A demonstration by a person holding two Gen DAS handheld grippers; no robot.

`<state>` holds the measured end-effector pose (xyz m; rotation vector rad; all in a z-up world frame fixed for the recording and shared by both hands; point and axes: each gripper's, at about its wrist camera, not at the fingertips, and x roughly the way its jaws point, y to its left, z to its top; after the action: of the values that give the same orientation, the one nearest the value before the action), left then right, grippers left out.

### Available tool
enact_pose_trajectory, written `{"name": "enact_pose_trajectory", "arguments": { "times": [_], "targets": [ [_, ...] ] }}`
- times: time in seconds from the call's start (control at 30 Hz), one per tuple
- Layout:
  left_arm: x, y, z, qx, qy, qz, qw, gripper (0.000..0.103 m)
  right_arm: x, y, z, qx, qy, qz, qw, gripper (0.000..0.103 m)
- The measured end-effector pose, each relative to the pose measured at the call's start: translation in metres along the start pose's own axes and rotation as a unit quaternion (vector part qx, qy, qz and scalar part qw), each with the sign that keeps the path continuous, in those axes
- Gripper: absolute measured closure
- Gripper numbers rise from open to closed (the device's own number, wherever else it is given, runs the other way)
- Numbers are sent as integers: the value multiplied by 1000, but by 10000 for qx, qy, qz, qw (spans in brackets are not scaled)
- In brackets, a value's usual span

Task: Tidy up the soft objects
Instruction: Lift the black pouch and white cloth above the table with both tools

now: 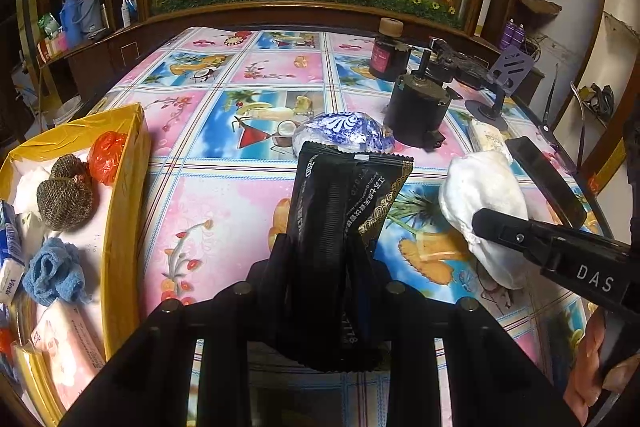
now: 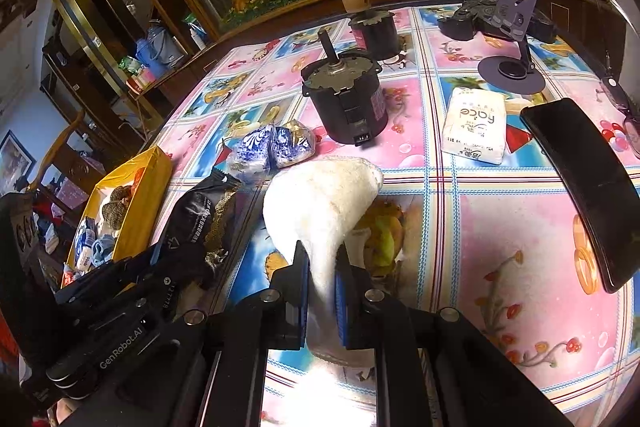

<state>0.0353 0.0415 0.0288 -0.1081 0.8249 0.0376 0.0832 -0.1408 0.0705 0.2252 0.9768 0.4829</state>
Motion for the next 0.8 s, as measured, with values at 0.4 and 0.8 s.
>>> {"name": "enact_pose_trajectory", "arguments": {
  "times": [0.4,0.8],
  "targets": [
    [-2,-1,1,15,-42,-20,10000,76,-1,0,1,-9,-10,-14,10000,92],
    [-4,0,2,-2,-101,-22,9999,76,-1,-1,1,-12,-24,-19,10000,92]
  ]
}}
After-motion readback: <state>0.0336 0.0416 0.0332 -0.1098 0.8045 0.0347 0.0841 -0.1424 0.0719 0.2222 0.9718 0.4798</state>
